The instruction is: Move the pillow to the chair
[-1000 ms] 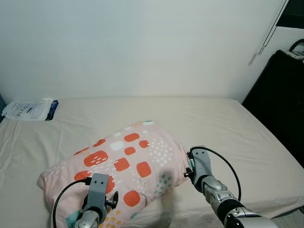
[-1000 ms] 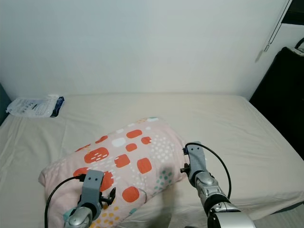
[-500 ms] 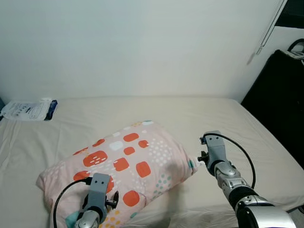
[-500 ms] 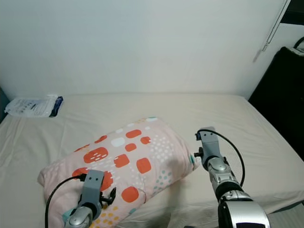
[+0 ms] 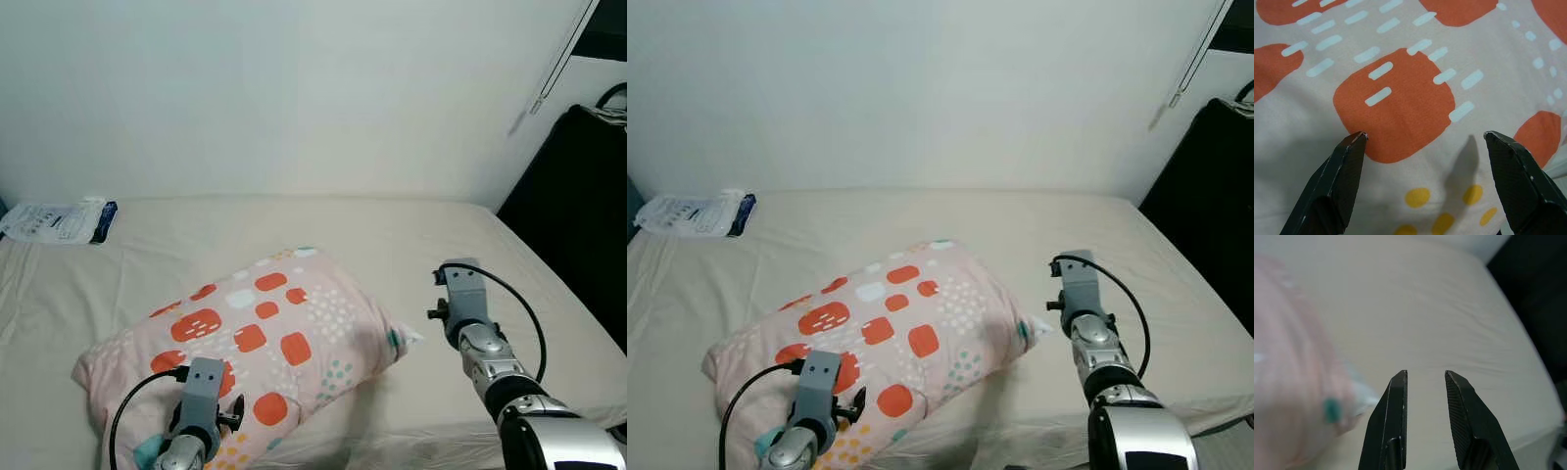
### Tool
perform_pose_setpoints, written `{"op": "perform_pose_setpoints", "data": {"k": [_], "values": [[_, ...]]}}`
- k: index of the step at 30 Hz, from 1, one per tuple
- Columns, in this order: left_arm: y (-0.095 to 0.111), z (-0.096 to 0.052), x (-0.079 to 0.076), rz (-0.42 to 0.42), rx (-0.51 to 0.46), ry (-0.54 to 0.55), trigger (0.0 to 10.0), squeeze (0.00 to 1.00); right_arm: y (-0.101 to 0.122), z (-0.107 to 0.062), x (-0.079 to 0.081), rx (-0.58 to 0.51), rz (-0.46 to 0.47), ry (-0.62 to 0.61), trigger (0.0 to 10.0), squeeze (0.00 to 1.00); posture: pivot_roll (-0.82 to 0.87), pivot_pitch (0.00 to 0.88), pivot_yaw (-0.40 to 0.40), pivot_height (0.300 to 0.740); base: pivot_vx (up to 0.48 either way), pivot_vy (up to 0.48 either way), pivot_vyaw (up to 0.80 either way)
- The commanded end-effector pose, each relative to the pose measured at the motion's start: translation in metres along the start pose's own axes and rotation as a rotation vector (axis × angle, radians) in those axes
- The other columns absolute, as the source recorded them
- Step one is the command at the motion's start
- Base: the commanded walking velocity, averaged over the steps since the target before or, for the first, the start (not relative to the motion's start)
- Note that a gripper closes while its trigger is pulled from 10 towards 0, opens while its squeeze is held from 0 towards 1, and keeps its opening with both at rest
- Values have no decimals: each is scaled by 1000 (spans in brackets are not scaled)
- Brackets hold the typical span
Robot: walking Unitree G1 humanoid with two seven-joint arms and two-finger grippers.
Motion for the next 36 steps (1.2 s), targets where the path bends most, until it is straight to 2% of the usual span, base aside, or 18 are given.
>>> {"op": "perform_pose_setpoints", "data": {"k": [1, 3, 5, 15, 20, 24, 28, 36], "values": [[-1, 0, -1, 10, 0, -9, 10000, 0, 4, 1, -15, -8, 11, -61, 10000, 0, 90, 0, -125, 740, 0, 0, 0], [0, 0, 0, 10, -5, -7, 10000, 0, 4, 1, -35, 3, 19, -145, 10000, 0, 87, 0, -125, 740, 0, 0, 0], [0, 0, 0, 11, -5, -8, 10000, 0, 4, 0, -41, 9, 21, -170, 10000, 0, 87, 0, -125, 740, 0, 0, 0], [-2, -1, -1, -6, -5, 4, 10000, 0, -3, -1, -38, 49, -99, -210, 10000, 0, 108, 0, -147, 740, 0, 0, 0], [-4, -3, 2, -9, -4, 14, 10000, 0, -7, -2, -47, 86, -53, -277, 10000, 0, 112, 0, -153, 740, 0, 0, 0], [-4, -4, 4, -9, -7, 18, 10000, 0, -10, -3, -49, 100, -75, -287, 10000, 0, 115, 0, -158, 740, 0, 0, 0], [-4, -4, 4, -11, -4, 21, 10000, 0, -17, -5, -53, 135, -52, -332, 10000, 0, 122, 0, -166, 740, 0, 0, 0], [-5, -4, 5, -13, -2, 25, 10000, 0, -24, -7, -47, 151, -65, -320, 10000, 0, 116, 0, -157, 740, 0, 0, 0]]}}
Point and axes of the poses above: a point about 5 cm out from each wrist's last joint towards the gripper, its own z axis pointing out of the wrist towards the gripper, its own y axis along the axis of the wrist's last joint, x = y × z, the point moved 3 cm from there along z, pointing out of the wrist towards the gripper, and after that the axes turned 1 degree about -z, right-handed, at the moved point
